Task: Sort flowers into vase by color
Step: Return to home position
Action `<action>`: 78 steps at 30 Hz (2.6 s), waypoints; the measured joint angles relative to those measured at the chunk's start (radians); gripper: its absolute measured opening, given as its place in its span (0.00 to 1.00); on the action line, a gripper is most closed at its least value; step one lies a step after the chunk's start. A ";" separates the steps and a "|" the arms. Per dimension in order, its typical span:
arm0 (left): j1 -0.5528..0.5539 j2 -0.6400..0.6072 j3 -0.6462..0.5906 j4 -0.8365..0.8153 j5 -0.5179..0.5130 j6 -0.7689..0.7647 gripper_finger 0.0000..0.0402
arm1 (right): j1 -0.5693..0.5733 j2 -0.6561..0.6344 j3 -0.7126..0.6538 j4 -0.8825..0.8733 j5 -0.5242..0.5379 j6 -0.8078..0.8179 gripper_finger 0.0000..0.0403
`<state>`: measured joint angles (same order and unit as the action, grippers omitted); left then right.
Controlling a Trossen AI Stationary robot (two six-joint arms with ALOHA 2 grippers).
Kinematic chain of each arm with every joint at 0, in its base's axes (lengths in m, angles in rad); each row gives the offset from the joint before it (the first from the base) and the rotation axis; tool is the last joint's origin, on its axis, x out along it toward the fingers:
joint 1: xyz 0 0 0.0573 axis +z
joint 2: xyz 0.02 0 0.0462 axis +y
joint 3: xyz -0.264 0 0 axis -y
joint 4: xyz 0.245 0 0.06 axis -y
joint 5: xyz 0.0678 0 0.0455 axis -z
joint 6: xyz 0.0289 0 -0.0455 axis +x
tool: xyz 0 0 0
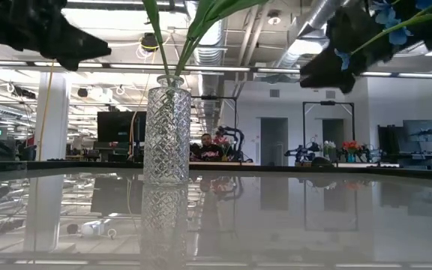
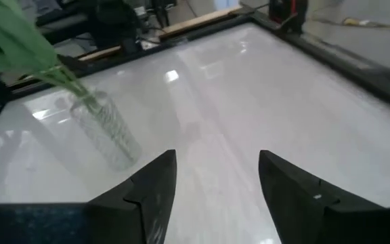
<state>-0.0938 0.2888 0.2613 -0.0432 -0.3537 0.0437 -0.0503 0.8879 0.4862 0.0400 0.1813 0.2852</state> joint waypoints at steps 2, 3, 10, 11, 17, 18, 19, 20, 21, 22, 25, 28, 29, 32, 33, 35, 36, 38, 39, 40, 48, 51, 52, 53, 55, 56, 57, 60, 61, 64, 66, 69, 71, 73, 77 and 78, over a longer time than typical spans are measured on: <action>0.009 -0.038 -0.036 0.051 0.047 -0.001 0.24 | -0.016 0.000 -0.045 0.048 -0.045 0.003 0.56; 0.015 -0.054 -0.050 0.076 0.076 0.001 0.24 | -0.021 0.000 -0.068 0.074 -0.069 0.004 0.54; 0.050 -0.145 -0.091 0.070 0.122 0.005 0.24 | -0.038 -0.001 -0.221 0.306 -0.107 -0.002 0.24; 0.055 -0.156 -0.091 0.062 0.122 0.005 0.24 | -0.045 -0.001 -0.230 0.309 -0.107 -0.001 0.19; 0.061 -0.238 -0.091 -0.031 0.115 -0.042 0.24 | -0.071 -0.073 -0.247 0.185 -0.106 -0.018 0.06; 0.061 -0.251 -0.091 -0.031 0.110 -0.054 0.24 | -0.077 -0.098 -0.246 0.160 -0.106 -0.025 0.07; 0.061 -0.262 -0.091 -0.024 0.110 -0.066 0.24 | -0.085 -0.127 -0.246 0.129 -0.105 -0.034 0.08; 0.061 -0.273 -0.091 -0.021 0.110 -0.071 0.24 | -0.095 -0.158 -0.246 0.099 -0.104 -0.045 0.09; 0.061 -0.285 -0.091 -0.021 0.111 -0.077 0.24 | -0.105 -0.191 -0.246 0.074 -0.103 -0.047 0.09; 0.061 -0.289 -0.091 -0.021 0.115 -0.087 0.24 | -0.116 -0.219 -0.247 0.061 -0.103 -0.053 0.08; 0.061 -0.287 -0.102 -0.013 0.138 -0.119 0.24 | -0.142 -0.286 -0.258 0.070 -0.102 -0.111 0.04; 0.061 -0.285 -0.118 -0.013 0.149 -0.153 0.24 | -0.179 -0.327 -0.299 0.156 -0.102 -0.147 0.04; 0.061 -0.285 -0.121 -0.015 0.149 -0.165 0.24 | -0.190 -0.336 -0.318 0.183 -0.104 -0.152 0.04; 0.061 -0.285 -0.121 -0.019 0.149 -0.187 0.24 | -0.223 -0.349 -0.367 0.213 -0.104 -0.143 0.05; 0.061 -0.285 -0.121 -0.020 0.149 -0.194 0.24 | -0.233 -0.348 -0.388 0.235 -0.107 -0.132 0.05; 0.061 -0.285 -0.136 -0.006 0.152 -0.218 0.24 | -0.248 -0.347 -0.420 0.262 -0.138 -0.119 0.05; 0.061 -0.285 -0.149 0.006 0.159 -0.222 0.24 | -0.254 -0.347 -0.432 0.279 -0.157 -0.112 0.05; 0.061 -0.285 -0.185 0.052 0.168 -0.225 0.24 | -0.260 -0.349 -0.449 0.299 -0.172 -0.099 0.05; 0.061 -0.285 -0.205 0.075 0.167 -0.234 0.24 | -0.261 -0.349 -0.461 0.296 -0.175 -0.091 0.05; 0.061 -0.285 -0.224 0.091 0.166 -0.242 0.24 | -0.261 -0.349 -0.471 0.293 -0.175 -0.084 0.05; 0.061 -0.284 -0.249 0.110 0.131 -0.251 0.24 | -0.242 -0.344 -0.478 0.297 -0.177 -0.134 0.05; 0.061 -0.282 -0.248 0.094 0.124 -0.206 0.24 | -0.240 -0.345 -0.478 0.287 -0.083 -0.159 0.07; 0.061 -0.278 -0.248 0.091 0.124 -0.206 0.24 | -0.240 -0.345 -0.478 0.284 -0.043 -0.151 0.08; 0.061 -0.275 -0.248 0.091 0.133 -0.216 0.24 | -0.241 -0.345 -0.478 0.283 -0.022 -0.142 0.09; 0.061 -0.275 -0.248 0.090 0.146 -0.232 0.24 | -0.240 -0.345 -0.479 0.283 -0.017 -0.129 0.10; 0.061 -0.274 -0.248 0.089 0.151 -0.233 0.24 | -0.240 -0.345 -0.479 0.283 -0.017 -0.129 0.11; 0.061 -0.274 -0.248 0.089 0.154 -0.231 0.24 | -0.240 -0.345 -0.479 0.283 -0.018 -0.129 0.11; 0.061 -0.274 -0.248 0.088 0.156 -0.215 0.24 | -0.240 -0.345 -0.479 0.278 -0.020 -0.129 0.12; 0.061 -0.274 -0.248 0.088 0.157 -0.214 0.24 | -0.240 -0.345 -0.479 0.276 -0.021 -0.129 0.12; 0.061 -0.274 -0.248 0.088 0.157 -0.217 0.24 | -0.240 -0.345 -0.480 0.275 -0.022 -0.129 0.12; 0.061 -0.274 -0.248 0.088 0.157 -0.221 0.24 | -0.240 -0.345 -0.480 0.275 -0.022 -0.129 0.12; 0.061 -0.274 -0.248 0.088 0.157 -0.222 0.24 | -0.240 -0.345 -0.480 0.275 -0.022 -0.128 0.12; 0.061 -0.274 -0.248 0.088 0.157 -0.222 0.24 | -0.240 -0.345 -0.480 0.275 -0.022 -0.128 0.12; 0.061 -0.274 -0.248 0.088 0.157 -0.222 0.24 | -0.240 -0.345 -0.480 0.275 -0.022 -0.128 0.12; 0.061 -0.274 -0.248 0.088 0.157 -0.222 0.24 | -0.240 -0.345 -0.480 0.275 -0.023 -0.128 0.12; 0.061 -0.274 -0.248 0.087 0.157 -0.223 0.24 | -0.240 -0.345 -0.480 0.275 -0.023 -0.128 0.12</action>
<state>-0.0330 0.0147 0.0132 0.0441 -0.1970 -0.1791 -0.2905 0.5427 0.0059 0.3148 0.1585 0.1574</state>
